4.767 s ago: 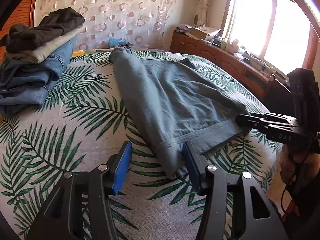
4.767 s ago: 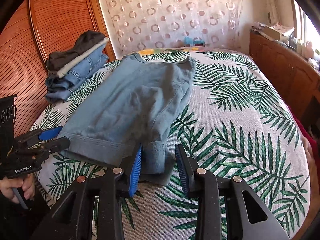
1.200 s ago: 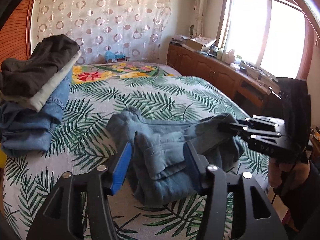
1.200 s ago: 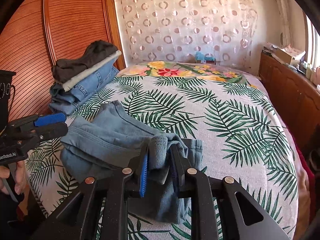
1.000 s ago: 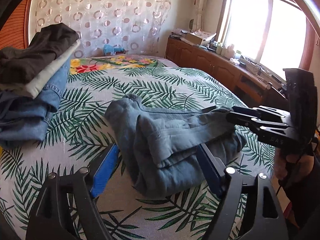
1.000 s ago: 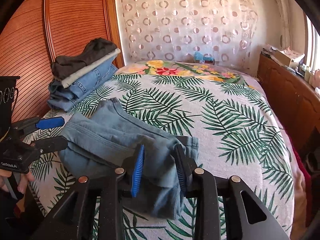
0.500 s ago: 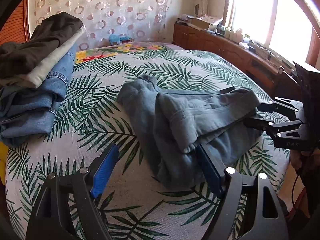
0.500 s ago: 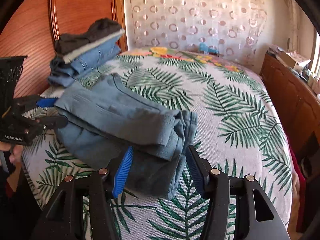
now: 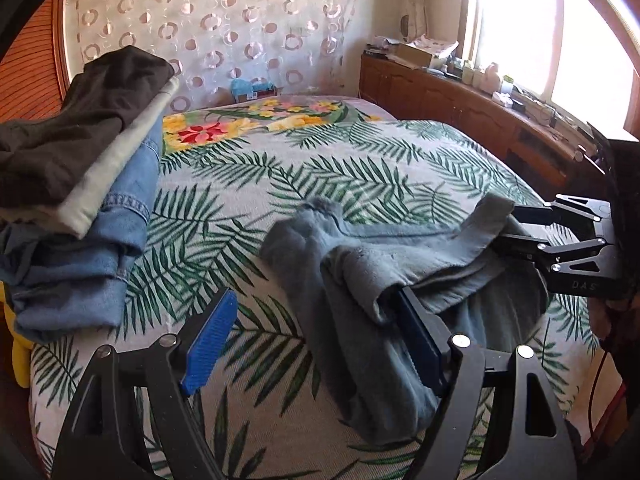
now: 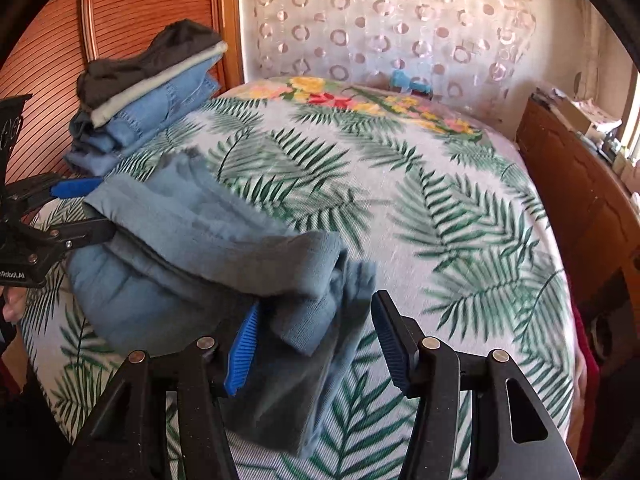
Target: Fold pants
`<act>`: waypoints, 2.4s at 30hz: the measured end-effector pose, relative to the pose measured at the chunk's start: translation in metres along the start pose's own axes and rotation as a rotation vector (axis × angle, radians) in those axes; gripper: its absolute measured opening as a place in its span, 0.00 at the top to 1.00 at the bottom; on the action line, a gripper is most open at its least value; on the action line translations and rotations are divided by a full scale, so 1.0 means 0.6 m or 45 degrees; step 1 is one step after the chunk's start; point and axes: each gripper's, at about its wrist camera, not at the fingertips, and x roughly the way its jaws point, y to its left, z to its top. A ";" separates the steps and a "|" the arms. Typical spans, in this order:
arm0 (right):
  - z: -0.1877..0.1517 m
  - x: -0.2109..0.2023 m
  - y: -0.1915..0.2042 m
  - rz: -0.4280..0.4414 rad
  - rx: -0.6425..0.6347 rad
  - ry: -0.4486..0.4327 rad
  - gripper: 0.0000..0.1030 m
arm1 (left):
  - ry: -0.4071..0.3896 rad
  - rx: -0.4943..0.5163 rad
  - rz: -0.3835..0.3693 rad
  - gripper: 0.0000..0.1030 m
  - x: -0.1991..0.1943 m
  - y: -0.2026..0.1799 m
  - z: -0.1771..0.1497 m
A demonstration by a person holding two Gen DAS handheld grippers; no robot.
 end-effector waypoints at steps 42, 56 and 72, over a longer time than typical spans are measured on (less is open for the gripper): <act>0.053 0.022 -0.012 -0.189 0.050 -0.143 0.45 | -0.053 0.003 -0.019 0.22 -0.023 -0.013 -0.008; -0.083 -0.028 -0.017 0.098 0.161 -0.076 0.59 | -0.009 0.012 -0.139 0.50 -0.051 -0.035 -0.072; -0.117 -0.051 -0.020 0.154 0.153 -0.059 0.96 | 0.054 0.021 -0.177 0.68 -0.037 -0.045 -0.098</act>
